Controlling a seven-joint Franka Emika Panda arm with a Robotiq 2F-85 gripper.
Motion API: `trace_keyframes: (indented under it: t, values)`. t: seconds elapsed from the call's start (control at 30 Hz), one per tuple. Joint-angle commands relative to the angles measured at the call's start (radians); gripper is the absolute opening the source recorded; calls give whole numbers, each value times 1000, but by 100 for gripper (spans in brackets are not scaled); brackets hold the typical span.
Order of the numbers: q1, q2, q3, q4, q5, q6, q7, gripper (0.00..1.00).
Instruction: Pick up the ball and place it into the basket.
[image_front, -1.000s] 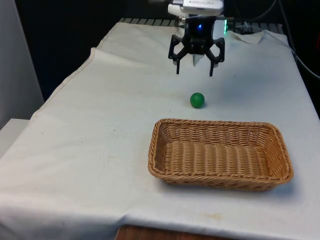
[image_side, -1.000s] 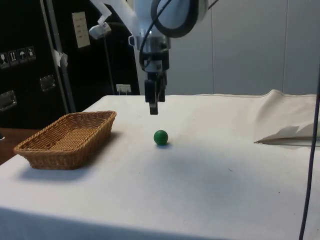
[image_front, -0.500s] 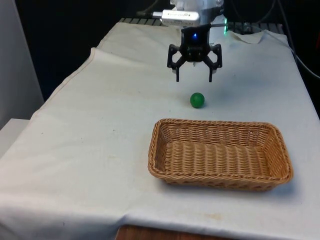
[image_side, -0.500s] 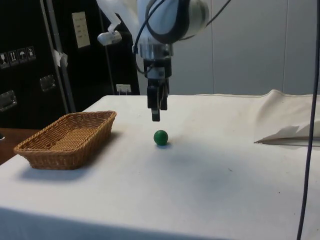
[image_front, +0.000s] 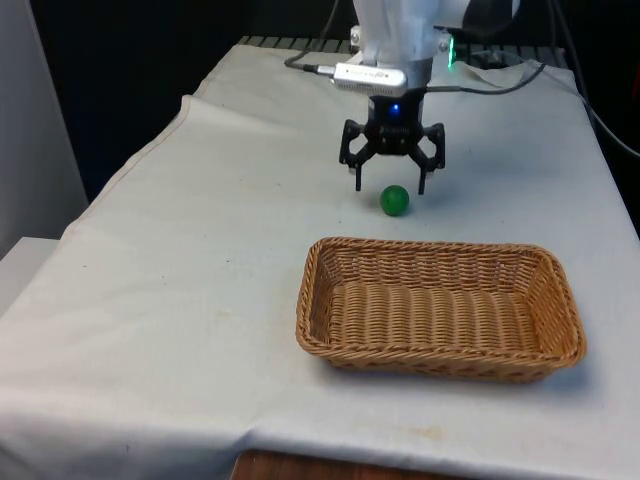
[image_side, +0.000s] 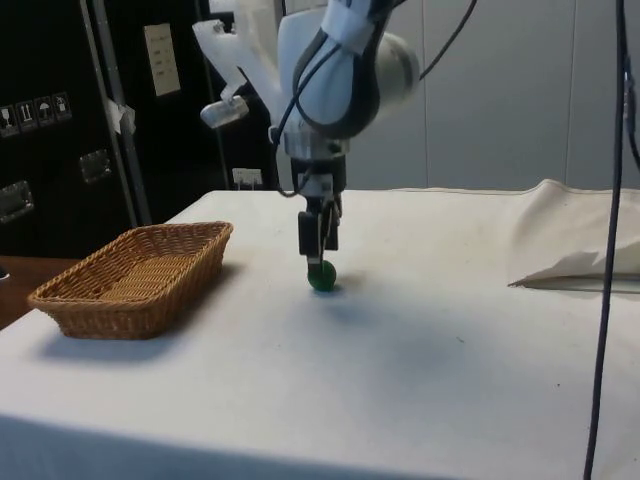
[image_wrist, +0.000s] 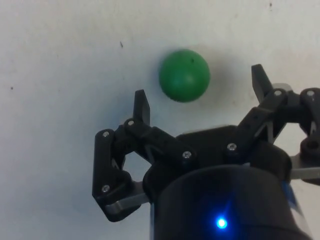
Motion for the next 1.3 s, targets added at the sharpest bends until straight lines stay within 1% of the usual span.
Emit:
trace_keyframes:
  t: [0.0, 0.13, 0.17, 0.2, 0.3, 0.33, 0.37, 0.43, 0.47, 0.5, 0.53, 0.67, 0.7, 0.73, 0.77, 0.8, 0.9, 0.93, 0.97, 1.0, 1.03, 1.07, 1.1, 1.23, 1.27]
  values:
    - [-14, 7, 25, 3, 30, 14, -15, 100]
    - [-19, 30, 36, 10, 49, 26, -20, 100]
    - [0, 40, 13, 11, 27, 20, 0, 100]
    - [-19, 34, 38, 12, 54, 26, -21, 100]
    - [-12, 42, 30, 15, 53, 26, -18, 100]
    - [-11, 43, 29, 14, 52, 26, -17, 98]
    - [-10, 43, 28, 14, 51, 27, -16, 92]
    - [-9, 44, 27, 14, 50, 27, -15, 73]
    - [-8, 44, 26, 14, 49, 27, -14, 52]
    - [0, 51, 13, 16, 36, 20, -3, 42]
    - [-8, 44, 26, 14, 48, 27, -14, 42]
    - [-7, 45, 25, 14, 47, 27, -13, 7]
    - [-7, 45, 25, 14, 47, 27, -13, 0]
    - [-6, 45, 24, 14, 47, 27, -13, 0]
    - [1, 50, 14, 16, 36, 20, -3, 0]
    - [-6, 45, 24, 14, 46, 27, -13, 0]
    - [-6, 45, 24, 14, 46, 27, -12, 0]
    - [-4, 45, 22, 14, 44, 26, -11, 0]
    - [3, 37, 15, 12, 38, 20, -4, 0]
    - [13, 23, 6, 7, 28, 13, 5, 0]
    - [17, 15, 3, 5, 25, 10, 8, 0]
    - [6, 31, 14, 15, 36, 16, -2, 0]
    - [21, 7, 0, 2, 21, 7, 12, 0]
    - [31, -25, -5, -8, 6, -8, 27, 0]
    - [34, -41, -5, -10, -2, -15, 35, 0]
